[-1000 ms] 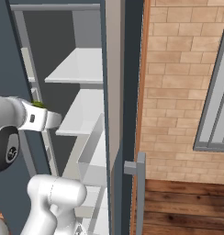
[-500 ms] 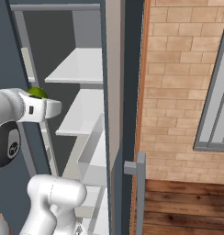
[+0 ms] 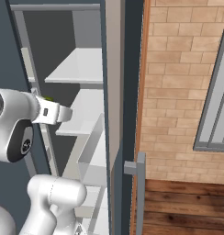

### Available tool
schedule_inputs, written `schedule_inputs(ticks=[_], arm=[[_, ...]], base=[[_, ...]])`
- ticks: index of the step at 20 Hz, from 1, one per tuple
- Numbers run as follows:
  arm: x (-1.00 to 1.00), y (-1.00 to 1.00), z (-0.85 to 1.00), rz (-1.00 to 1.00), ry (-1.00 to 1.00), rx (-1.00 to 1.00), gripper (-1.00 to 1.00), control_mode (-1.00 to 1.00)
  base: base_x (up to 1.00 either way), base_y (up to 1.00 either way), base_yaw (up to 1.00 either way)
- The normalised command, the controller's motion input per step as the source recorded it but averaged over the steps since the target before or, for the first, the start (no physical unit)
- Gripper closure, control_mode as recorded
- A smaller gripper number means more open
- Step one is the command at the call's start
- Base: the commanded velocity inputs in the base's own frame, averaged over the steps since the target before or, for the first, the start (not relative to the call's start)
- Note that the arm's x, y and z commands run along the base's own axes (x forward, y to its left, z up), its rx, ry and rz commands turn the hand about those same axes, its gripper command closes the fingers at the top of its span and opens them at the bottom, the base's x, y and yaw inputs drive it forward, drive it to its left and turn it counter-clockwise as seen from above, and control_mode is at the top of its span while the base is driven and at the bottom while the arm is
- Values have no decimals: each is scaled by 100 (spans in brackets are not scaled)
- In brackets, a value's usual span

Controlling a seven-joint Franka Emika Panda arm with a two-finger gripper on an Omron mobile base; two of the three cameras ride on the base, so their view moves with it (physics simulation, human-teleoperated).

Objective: Place the liquor on the top shelf of the fridge to keep it out of children's reach, and place the lime and tangerine on lower shelves for easy access.

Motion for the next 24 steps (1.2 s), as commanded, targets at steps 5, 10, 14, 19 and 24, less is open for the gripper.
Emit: schedule_inputs(ticks=[5, 10, 14, 19, 24], arm=[[26, 0, -54, 0, 4, 0, 100, -100], [41, 0, -27, 0, 5, 0, 100, -100], [40, -12, -6, 0, 8, 0, 100, -100], [35, -16, -3, 0, 9, 0, 100, -100], [26, -4, -22, 0, 2, 0, 100, -100]], base=[[0, 0, 0], [0, 0, 0], [0, 0, 0], [0, 0, 0], [0, 0, 0]])
